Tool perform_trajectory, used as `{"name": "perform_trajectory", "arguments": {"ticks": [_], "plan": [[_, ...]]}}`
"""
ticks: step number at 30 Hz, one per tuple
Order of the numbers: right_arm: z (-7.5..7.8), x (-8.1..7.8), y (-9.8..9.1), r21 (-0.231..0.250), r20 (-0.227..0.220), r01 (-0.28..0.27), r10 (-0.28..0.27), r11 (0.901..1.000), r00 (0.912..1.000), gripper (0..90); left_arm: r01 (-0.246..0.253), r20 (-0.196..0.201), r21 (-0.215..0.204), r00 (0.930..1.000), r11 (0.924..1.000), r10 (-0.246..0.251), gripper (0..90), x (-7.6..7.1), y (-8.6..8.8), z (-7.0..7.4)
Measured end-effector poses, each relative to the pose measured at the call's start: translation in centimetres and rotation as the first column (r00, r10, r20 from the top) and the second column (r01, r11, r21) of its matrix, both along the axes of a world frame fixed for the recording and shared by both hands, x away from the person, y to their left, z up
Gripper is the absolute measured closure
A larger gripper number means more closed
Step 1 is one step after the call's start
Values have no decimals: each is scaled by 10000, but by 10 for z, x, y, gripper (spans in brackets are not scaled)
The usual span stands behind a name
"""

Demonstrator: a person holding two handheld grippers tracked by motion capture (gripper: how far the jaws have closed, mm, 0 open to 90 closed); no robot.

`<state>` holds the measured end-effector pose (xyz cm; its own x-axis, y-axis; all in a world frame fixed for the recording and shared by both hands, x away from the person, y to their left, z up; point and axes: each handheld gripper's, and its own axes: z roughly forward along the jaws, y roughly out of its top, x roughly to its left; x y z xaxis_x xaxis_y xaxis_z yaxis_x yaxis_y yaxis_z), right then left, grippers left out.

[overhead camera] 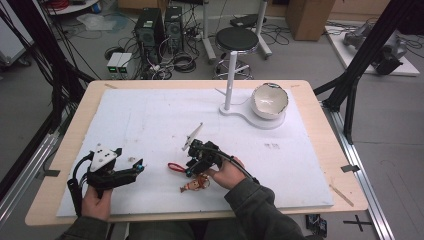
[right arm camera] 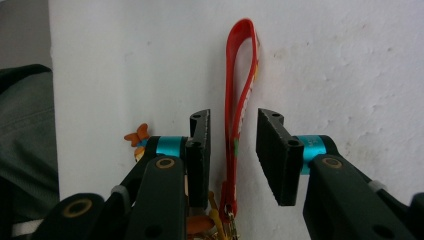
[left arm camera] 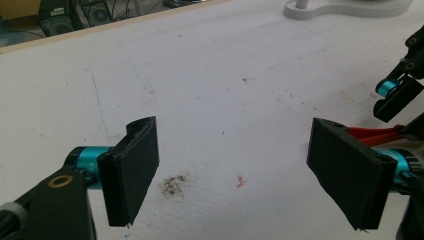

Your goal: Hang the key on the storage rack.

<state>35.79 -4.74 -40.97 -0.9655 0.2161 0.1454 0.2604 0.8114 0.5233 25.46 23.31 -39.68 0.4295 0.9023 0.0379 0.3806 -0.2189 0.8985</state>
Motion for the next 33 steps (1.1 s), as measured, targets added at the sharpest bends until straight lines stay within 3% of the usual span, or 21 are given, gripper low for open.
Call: {"name": "perform_trajectory", "arguments": {"ticks": [17,33], "plan": [[-8,-3,5,-614,196,-45,57,9981,9998,740,-9,7,-20,10000,10000,9,213,0,0,0],[-8,-3,5,-713,195,95,-81,9974,9998,850,12,-34,5,10000,10000,-12,213,0,-1,0]]}}
